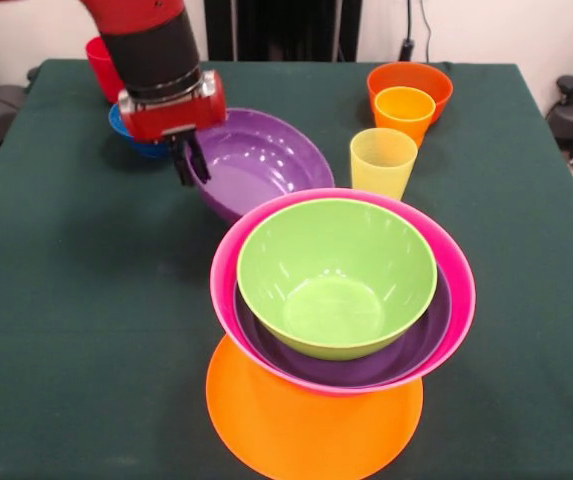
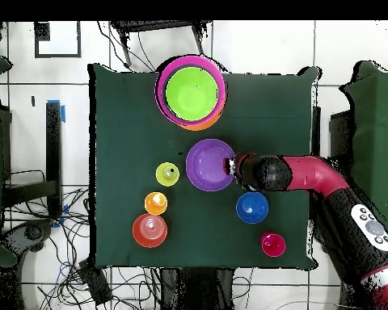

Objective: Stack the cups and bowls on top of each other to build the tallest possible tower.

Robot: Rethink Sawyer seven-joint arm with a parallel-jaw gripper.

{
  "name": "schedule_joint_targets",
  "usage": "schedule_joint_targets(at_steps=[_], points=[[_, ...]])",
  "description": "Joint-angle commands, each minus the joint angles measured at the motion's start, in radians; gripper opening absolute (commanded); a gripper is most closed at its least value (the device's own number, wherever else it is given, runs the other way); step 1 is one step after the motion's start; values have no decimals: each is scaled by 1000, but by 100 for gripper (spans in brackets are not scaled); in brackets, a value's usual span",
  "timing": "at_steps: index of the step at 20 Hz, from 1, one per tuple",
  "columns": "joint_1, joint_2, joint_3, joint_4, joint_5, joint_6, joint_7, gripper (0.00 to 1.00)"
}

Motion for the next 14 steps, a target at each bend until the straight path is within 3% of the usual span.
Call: schedule_joint_targets(at_steps=[1, 14], points=[[94, -114, 7, 77, 67, 150, -30, 0], [211, -270, -18, 31, 241, 342, 25, 0]])
